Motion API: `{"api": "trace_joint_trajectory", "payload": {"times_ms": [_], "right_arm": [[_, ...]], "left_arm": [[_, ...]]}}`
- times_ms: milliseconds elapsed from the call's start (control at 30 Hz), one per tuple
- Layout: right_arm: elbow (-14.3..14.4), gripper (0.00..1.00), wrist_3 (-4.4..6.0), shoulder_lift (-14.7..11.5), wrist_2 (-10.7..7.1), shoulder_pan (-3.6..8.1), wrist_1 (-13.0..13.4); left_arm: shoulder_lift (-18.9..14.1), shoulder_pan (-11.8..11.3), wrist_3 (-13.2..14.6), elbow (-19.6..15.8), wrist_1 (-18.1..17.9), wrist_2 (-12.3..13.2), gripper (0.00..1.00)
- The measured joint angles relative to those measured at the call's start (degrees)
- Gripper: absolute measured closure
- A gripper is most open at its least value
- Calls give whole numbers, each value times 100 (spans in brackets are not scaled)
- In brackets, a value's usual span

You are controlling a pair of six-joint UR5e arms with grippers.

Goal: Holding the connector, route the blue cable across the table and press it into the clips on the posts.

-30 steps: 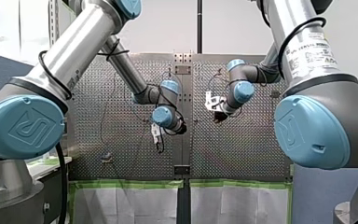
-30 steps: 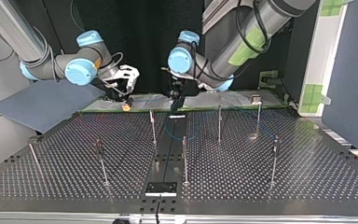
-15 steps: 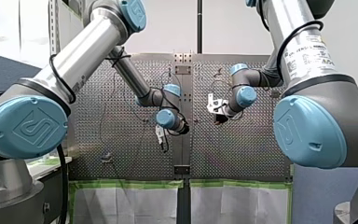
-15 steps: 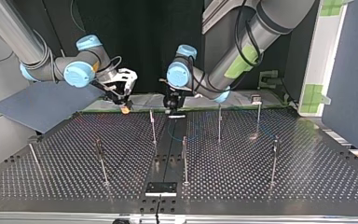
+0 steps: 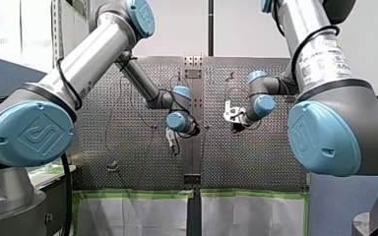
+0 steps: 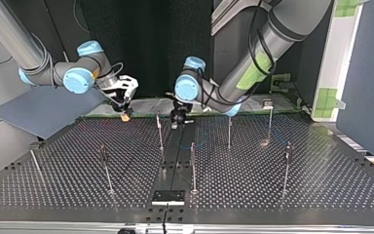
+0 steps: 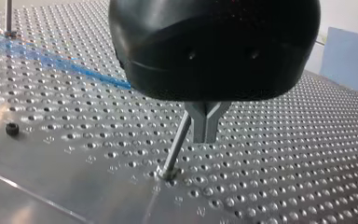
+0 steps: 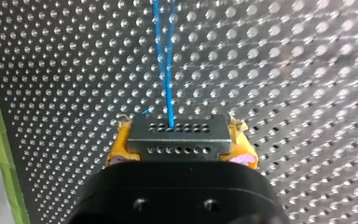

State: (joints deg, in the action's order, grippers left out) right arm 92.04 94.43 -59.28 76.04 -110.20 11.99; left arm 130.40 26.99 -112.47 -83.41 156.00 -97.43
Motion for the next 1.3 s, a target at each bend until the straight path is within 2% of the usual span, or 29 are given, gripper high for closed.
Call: {"api": "trace_joint_trajectory", "payload": {"times_ms": [267,500,533,567,600,633,667,700,767,800,833,1033,1300], "right_arm": [[-142,100,96,157,-70,146,120],[-284,100,97,164,-186,236,119],[-297,100,98,164,-196,247,120],[-304,100,100,164,-201,256,121],[-310,100,103,164,-203,267,122],[-315,100,106,165,-204,286,124],[-317,100,106,165,-206,301,125],[-318,100,105,165,-207,315,128],[-322,100,95,165,-210,348,133],[-323,100,89,165,-212,359,134],[-325,100,81,165,-217,371,136],[-332,100,43,165,-253,389,138],[-338,100,10,165,-267,393,142]], "left_arm": [[-1,-47,78,23,103,-6,100],[-2,-74,119,148,184,-47,100],[-2,-72,129,163,198,-70,90],[-2,-68,140,178,211,-98,73],[-2,-64,148,186,217,-116,73],[-2,-59,158,192,220,-129,60],[-2,-50,178,195,220,-142,38],[-2,-43,199,197,218,-150,38],[-3,-29,243,202,217,-163,9],[-3,-23,257,204,223,-167,9],[-3,-17,269,207,236,-172,0],[-10,31,408,211,440,-257,0],[-12,135,697,211,828,-577,0]]}}
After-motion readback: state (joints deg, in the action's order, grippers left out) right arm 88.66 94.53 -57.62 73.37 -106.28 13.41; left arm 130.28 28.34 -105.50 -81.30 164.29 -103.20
